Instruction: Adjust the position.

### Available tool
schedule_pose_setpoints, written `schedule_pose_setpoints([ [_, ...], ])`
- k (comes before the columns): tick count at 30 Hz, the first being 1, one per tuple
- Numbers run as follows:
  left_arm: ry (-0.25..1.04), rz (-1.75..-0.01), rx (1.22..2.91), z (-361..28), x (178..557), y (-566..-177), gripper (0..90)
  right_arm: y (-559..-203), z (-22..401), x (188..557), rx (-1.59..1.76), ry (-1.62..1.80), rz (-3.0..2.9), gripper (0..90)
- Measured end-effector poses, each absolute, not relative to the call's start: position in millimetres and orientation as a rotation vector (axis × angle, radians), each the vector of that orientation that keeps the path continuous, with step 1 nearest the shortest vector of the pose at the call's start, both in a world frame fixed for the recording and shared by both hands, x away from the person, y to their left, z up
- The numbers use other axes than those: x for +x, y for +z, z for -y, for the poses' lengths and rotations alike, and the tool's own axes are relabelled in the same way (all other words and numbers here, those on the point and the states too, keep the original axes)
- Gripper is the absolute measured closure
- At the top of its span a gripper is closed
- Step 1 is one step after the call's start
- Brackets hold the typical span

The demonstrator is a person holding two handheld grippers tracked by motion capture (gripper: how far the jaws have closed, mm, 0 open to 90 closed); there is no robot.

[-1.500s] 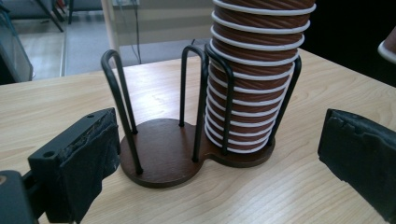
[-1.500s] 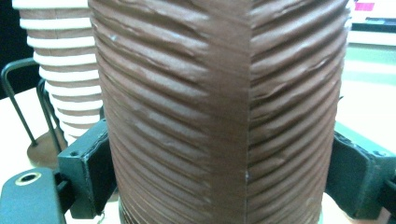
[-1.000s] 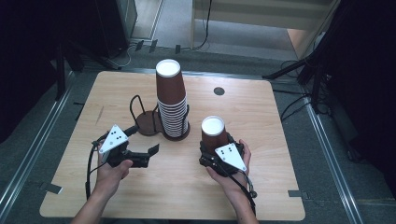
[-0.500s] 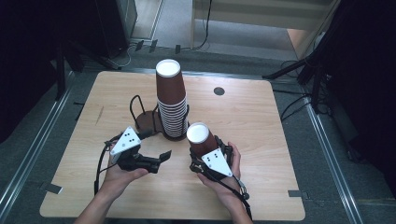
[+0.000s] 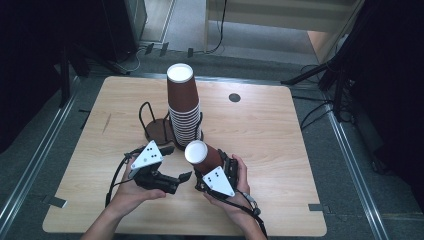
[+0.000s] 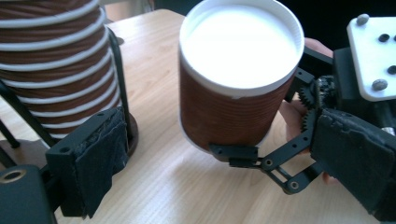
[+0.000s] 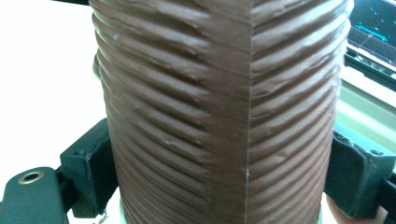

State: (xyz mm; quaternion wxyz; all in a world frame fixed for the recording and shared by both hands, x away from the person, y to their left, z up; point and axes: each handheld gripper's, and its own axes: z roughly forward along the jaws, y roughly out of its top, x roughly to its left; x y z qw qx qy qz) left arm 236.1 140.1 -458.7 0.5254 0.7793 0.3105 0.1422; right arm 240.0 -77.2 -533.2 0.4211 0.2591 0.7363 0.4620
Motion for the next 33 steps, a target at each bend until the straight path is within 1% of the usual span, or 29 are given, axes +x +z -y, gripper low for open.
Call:
schedule_pose_setpoints([
  [5,0.324,-0.739,1.876,-139.9,236.5,-458.1,7.1,-537.4,70.9,237.1,0.555,1.138,-1.867,11.5],
  [13,0.292,-0.702,1.931,-133.4,234.3,-458.7,8.0,-542.5,63.0,231.5,0.424,1.108,-1.902,11.3],
  [19,0.300,-0.705,1.953,-132.0,233.6,-460.2,15.2,-544.8,62.1,229.1,0.371,1.107,-1.922,11.1],
  [20,0.305,-0.709,1.956,-132.1,233.6,-460.6,17.1,-545.1,62.3,229.0,0.367,1.108,-1.925,11.0],
  [21,0.309,-0.707,1.956,-132.6,233.6,-460.9,21.3,-545.4,62.5,229.1,0.364,1.106,-1.925,10.6],
  [24,0.291,-0.712,1.952,-133.3,234.3,-461.8,23.0,-546.1,62.4,229.3,0.374,1.096,-1.930,9.7],
  [28,0.278,-0.713,1.942,-134.3,234.5,-461.8,23.8,-545.1,62.7,229.9,0.377,1.099,-1.941,7.5],
  [29,0.283,-0.709,1.941,-134.1,234.3,-461.8,24.0,-544.8,62.5,229.6,0.383,1.101,-1.941,6.1],
  [30,0.291,-0.711,1.945,-133.9,234.1,-461.8,24.1,-544.0,62.5,229.2,0.390,1.107,-1.939,1.8],
  [31,0.298,-0.716,1.946,-133.6,234.1,-462.0,24.2,-543.2,62.6,228.8,0.394,1.116,-1.943,0.0],
  [33,0.298,-0.719,1.929,-134.8,234.4,-462.3,24.4,-539.6,63.6,228.4,0.413,1.137,-1.929,0.0],
])
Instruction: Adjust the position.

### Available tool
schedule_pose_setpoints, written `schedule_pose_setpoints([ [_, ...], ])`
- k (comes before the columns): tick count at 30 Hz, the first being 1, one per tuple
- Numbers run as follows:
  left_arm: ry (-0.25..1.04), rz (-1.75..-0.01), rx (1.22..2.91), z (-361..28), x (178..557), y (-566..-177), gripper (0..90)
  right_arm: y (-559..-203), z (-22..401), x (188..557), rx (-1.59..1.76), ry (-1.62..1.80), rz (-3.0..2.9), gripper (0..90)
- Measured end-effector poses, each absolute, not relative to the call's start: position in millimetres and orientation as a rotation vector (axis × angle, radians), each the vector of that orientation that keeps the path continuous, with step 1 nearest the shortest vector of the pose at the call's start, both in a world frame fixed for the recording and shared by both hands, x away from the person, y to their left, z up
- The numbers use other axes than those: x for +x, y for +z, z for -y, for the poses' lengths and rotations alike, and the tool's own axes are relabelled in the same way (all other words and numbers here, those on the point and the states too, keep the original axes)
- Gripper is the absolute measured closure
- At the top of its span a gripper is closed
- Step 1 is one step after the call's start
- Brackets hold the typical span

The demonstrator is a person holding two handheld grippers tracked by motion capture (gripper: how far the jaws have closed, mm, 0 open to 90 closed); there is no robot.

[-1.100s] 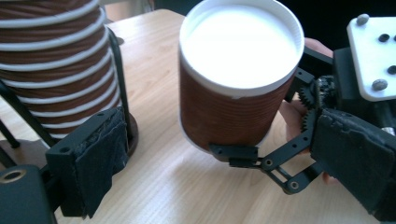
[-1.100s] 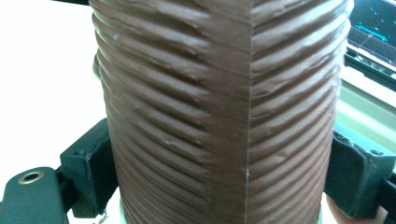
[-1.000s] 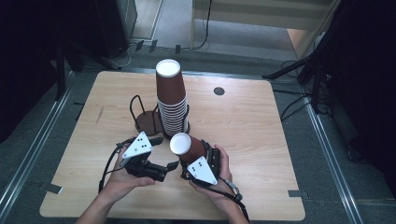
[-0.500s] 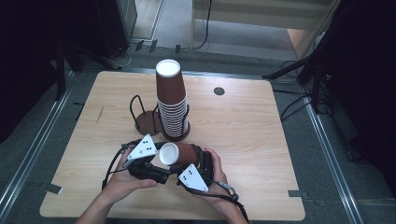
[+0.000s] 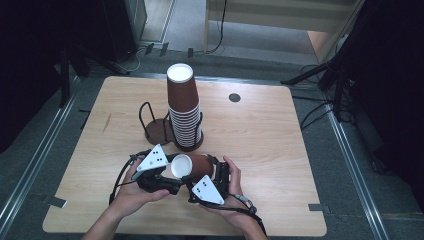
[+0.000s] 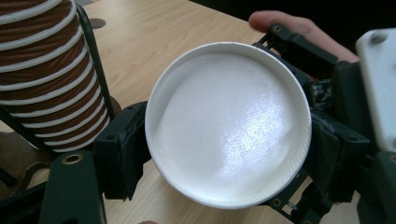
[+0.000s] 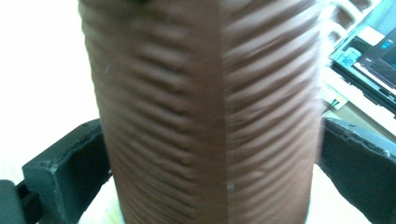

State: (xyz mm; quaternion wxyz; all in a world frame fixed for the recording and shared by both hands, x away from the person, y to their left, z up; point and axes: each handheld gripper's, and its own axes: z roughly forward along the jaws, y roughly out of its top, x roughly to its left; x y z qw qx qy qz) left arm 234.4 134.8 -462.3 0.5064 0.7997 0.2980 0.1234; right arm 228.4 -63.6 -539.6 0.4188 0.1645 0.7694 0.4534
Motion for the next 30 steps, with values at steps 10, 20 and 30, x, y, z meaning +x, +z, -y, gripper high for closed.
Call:
schedule_pose_setpoints([
  [10,0.396,-0.698,1.744,-148.1,231.7,-458.2,24.8,-516.6,79.8,227.9,0.543,1.247,-1.840,0.0],
  [20,0.512,-0.675,1.598,-154.5,229.6,-457.8,24.7,-502.0,94.8,229.3,0.739,1.319,-1.761,0.0],
  [30,0.529,-0.682,1.523,-153.9,231.1,-459.2,24.7,-497.1,104.3,231.5,0.966,1.442,-1.664,3.9],
])
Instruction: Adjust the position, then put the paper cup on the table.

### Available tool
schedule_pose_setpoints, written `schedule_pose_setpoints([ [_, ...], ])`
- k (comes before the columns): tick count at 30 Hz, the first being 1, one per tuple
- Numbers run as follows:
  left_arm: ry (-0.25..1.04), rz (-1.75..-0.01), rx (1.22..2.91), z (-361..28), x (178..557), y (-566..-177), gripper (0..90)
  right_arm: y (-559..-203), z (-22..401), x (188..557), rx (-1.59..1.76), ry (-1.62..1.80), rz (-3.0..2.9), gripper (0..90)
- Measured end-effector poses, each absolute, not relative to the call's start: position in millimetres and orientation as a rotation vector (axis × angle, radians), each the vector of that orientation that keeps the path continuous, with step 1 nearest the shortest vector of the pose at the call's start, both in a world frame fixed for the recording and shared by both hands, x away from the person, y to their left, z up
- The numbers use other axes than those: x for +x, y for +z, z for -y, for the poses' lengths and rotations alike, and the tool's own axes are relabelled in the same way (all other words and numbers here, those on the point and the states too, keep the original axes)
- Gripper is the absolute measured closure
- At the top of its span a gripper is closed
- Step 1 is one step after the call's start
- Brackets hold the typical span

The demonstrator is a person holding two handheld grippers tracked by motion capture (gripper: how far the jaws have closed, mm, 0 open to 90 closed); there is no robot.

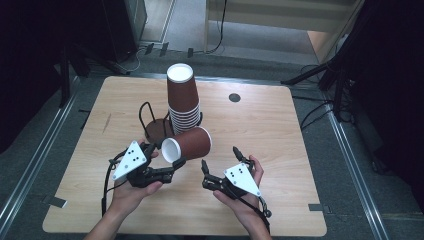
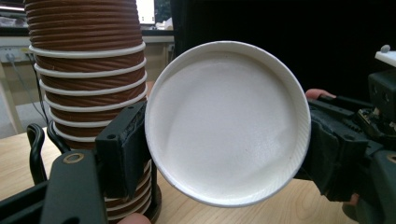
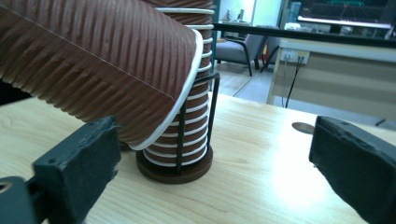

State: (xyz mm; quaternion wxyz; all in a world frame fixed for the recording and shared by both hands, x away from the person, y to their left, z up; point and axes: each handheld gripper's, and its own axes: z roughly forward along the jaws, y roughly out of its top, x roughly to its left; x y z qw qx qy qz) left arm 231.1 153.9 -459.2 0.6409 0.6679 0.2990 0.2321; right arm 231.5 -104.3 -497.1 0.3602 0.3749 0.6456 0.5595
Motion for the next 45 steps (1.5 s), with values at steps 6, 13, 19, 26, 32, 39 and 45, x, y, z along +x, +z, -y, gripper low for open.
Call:
schedule_pose_setpoints([
  [6,0.529,-0.662,1.458,-150.0,233.4,-461.6,24.7,-493.4,104.9,225.6,1.067,1.419,-1.721,5.3],
  [13,0.521,-0.670,1.415,-146.9,235.1,-467.2,24.7,-483.3,105.3,222.2,1.221,1.394,-1.689,0.0],
  [19,0.537,-0.666,1.388,-145.5,235.4,-470.9,24.7,-476.2,111.1,220.1,1.375,1.503,-1.612,0.0],
  [26,0.551,-0.666,1.376,-145.6,233.2,-473.6,24.7,-469.4,105.4,215.8,1.573,1.665,-1.538,0.0],
  [32,0.548,-0.658,1.364,-143.0,232.9,-474.8,24.7,-465.4,102.1,216.2,1.755,1.860,-1.471,0.0],
  [39,0.536,-0.628,1.357,-134.4,231.6,-481.9,24.7,-459.7,108.4,218.2,2.005,2.020,-1.305,0.0],
  [45,0.536,-0.611,1.349,-128.6,231.2,-490.1,24.8,-459.5,103.9,216.9,2.232,2.053,-1.191,0.0],
])
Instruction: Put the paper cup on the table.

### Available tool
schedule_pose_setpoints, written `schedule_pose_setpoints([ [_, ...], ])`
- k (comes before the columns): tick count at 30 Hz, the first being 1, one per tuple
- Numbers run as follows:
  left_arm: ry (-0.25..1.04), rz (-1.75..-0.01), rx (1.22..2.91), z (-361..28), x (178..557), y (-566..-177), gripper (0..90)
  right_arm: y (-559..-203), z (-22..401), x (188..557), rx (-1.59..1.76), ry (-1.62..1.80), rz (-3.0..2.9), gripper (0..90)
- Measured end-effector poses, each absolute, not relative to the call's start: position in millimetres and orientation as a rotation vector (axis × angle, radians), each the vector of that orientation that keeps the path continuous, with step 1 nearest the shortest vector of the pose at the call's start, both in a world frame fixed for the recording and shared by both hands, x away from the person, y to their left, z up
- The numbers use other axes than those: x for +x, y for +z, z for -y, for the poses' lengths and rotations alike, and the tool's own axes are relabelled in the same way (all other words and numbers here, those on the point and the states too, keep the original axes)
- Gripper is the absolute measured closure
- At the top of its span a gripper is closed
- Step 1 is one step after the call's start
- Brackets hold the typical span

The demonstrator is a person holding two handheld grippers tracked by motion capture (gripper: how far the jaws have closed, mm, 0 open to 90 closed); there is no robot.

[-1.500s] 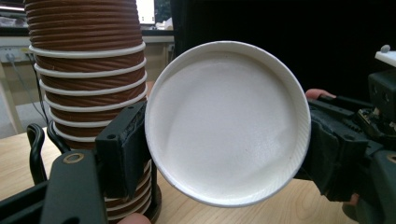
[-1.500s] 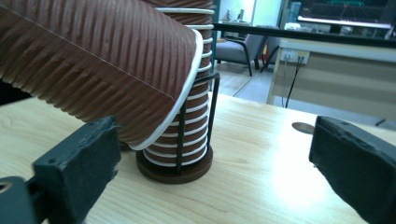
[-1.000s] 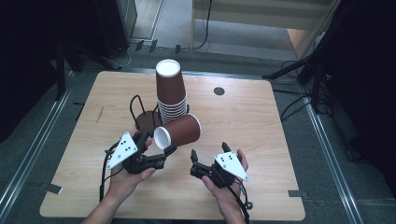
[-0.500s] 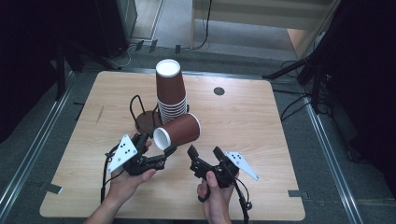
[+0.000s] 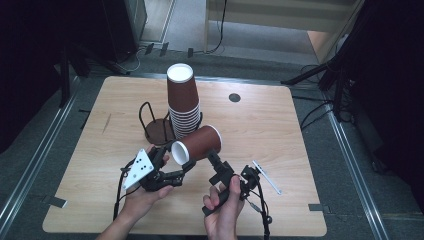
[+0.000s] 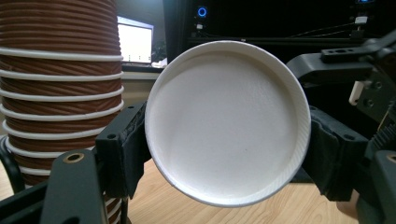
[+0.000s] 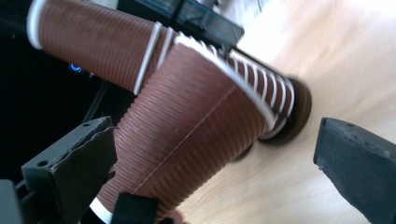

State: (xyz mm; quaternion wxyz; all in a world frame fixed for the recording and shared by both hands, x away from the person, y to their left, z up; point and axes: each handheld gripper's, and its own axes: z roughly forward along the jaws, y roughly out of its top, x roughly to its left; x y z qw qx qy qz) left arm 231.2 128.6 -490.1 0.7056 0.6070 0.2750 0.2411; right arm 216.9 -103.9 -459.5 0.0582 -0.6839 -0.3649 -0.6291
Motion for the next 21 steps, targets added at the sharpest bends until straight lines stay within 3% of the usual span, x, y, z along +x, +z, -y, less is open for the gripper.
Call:
schedule_pose_setpoints([
  [21,0.554,-0.540,1.374,-118.2,224.2,-496.3,24.8,-470.5,101.5,242.2,-1.960,-1.618,0.626,0.0],
])
